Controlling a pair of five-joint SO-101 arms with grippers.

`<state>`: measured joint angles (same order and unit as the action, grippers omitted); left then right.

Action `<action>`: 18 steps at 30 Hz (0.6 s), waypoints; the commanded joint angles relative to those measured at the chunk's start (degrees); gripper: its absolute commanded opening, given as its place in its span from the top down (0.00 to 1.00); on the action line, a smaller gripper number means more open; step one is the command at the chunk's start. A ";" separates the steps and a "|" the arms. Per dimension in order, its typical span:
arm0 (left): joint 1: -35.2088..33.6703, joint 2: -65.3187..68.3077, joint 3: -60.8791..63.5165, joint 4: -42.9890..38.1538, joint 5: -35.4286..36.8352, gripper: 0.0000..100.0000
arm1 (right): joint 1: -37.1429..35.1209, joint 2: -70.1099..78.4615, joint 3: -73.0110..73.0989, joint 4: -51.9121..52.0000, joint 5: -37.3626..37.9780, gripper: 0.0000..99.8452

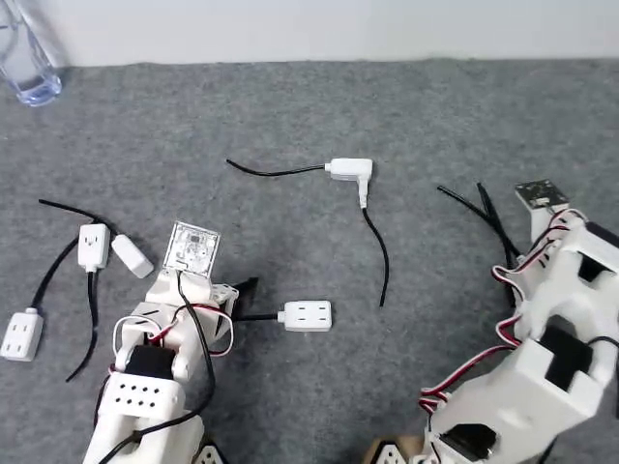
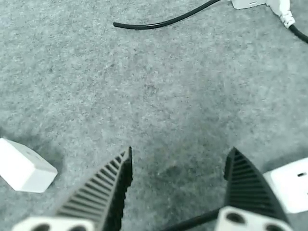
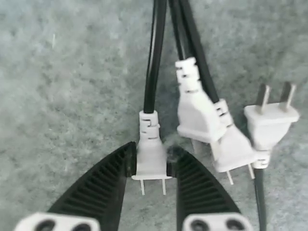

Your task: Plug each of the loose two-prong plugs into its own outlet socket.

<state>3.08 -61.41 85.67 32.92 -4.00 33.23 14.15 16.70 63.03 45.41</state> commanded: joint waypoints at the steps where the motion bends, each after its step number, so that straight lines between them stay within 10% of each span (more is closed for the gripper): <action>1: 0.35 -0.44 -0.13 -1.67 0.35 0.71 | -0.31 -0.13 0.00 3.30 0.53 0.95; 9: 2.29 -0.53 0.04 -1.58 0.18 0.71 | -2.68 -0.40 0.00 8.48 -0.97 0.99; 18: 2.37 -0.53 0.04 -1.58 0.18 0.71 | -12.53 -0.22 -1.49 17.19 -22.77 0.99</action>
<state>4.84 -61.41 86.02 32.92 -4.00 25.14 14.51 16.70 77.19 31.52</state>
